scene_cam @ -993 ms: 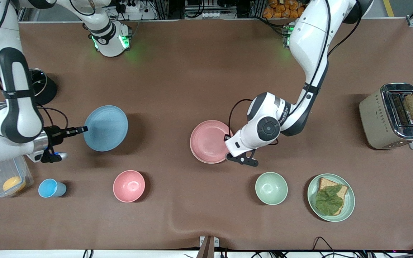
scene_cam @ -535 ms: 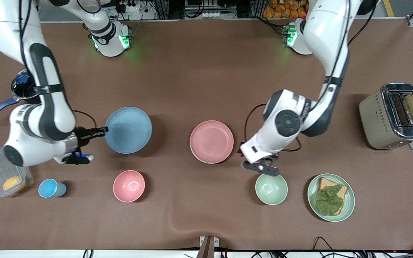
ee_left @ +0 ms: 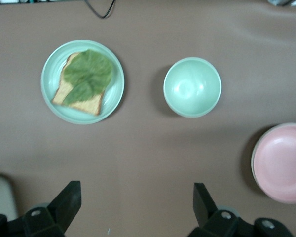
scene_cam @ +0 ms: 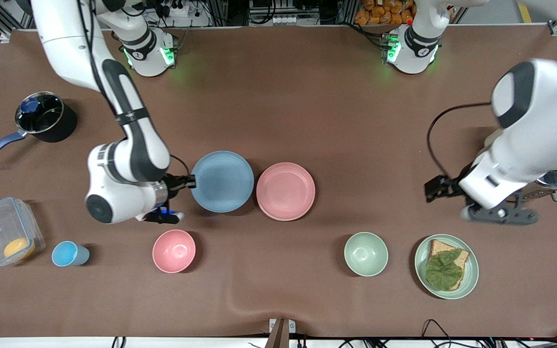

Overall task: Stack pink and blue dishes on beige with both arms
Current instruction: 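Stack the blue plate with the right gripper while the left gripper withdraws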

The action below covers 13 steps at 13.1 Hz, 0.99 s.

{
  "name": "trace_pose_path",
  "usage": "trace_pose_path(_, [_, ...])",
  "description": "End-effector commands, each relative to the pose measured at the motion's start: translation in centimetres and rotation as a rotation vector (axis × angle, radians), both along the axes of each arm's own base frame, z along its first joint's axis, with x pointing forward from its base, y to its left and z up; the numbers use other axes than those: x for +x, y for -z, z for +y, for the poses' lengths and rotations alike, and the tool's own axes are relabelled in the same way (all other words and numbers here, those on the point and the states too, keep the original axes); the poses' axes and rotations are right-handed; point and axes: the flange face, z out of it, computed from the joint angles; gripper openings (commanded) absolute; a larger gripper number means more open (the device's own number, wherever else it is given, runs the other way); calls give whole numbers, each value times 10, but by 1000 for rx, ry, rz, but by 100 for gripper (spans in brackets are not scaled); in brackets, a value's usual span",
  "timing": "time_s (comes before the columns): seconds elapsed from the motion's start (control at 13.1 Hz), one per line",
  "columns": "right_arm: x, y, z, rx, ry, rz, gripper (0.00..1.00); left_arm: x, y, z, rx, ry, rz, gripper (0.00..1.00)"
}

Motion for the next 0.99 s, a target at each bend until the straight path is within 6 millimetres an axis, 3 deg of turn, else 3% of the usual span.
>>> trace_pose_path(0.0, [-4,3,59,-25,38,-45,0,-29,-27,11,29,10,52,100])
trace_pose_path(0.08, [-8,3,77,-11,66,-52,0,-33,-33,15,31,2,54,100])
trace_pose_path(0.15, [-14,3,94,12,82,-44,0,-36,-40,36,27,-21,50,100])
trace_pose_path(0.38, [-25,9,127,46,81,-61,0,-94,-58,67,27,-36,21,100])
trace_pose_path(0.61, [-33,25,148,64,92,-73,0,-94,-54,92,26,-87,25,100])
trace_pose_path(0.92, [-33,38,160,81,120,-112,0,-89,-60,87,23,-88,20,100])
